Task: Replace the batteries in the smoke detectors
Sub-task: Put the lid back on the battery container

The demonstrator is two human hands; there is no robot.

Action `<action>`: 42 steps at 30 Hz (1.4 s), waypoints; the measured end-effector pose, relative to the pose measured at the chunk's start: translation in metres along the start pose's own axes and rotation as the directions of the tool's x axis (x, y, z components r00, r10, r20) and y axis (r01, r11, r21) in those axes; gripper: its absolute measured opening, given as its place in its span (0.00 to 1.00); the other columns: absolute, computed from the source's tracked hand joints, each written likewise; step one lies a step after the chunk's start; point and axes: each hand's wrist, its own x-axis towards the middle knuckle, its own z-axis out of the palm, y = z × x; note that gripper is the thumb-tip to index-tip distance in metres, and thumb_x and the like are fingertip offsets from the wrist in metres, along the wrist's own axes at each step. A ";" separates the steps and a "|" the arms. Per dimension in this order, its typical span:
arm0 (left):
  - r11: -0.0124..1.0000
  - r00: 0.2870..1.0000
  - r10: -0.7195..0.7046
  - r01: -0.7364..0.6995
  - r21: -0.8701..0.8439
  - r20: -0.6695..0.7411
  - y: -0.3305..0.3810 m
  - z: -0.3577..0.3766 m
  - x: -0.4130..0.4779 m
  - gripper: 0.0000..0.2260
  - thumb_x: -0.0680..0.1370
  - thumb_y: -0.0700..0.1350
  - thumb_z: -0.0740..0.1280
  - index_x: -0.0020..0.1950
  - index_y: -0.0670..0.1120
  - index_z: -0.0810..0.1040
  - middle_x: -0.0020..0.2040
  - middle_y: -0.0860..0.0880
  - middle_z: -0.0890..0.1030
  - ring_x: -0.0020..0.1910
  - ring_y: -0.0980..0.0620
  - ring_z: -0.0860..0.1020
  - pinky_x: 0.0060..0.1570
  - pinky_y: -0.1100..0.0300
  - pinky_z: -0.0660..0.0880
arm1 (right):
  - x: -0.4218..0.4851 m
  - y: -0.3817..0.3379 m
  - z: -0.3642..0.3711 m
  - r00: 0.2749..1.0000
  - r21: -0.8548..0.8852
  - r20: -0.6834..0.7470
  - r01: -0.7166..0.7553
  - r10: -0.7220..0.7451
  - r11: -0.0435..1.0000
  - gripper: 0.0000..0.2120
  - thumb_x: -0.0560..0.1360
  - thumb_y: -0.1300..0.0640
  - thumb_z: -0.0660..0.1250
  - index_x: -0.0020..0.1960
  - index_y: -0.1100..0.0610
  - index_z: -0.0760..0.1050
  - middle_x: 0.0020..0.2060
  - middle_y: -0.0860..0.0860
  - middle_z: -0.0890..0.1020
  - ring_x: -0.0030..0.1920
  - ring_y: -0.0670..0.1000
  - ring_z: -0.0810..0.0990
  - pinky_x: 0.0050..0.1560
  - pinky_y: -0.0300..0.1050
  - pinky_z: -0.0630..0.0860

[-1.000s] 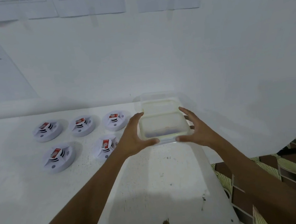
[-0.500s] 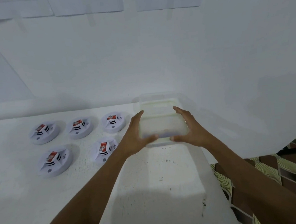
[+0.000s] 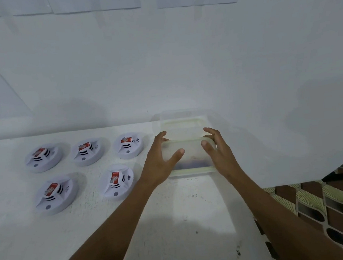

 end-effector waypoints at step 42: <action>0.988 0.990 -0.040 0.019 0.152 0.132 0.008 -0.031 0.122 0.51 0.65 0.60 0.77 0.79 0.53 0.51 0.75 0.51 0.64 0.74 0.51 0.61 0.70 0.52 0.63 | 0.115 -0.077 -0.140 0.824 0.078 -0.559 0.165 -0.094 0.983 0.19 0.74 0.68 0.66 0.61 0.52 0.71 0.42 0.50 0.80 0.37 0.54 0.85 0.43 0.55 0.83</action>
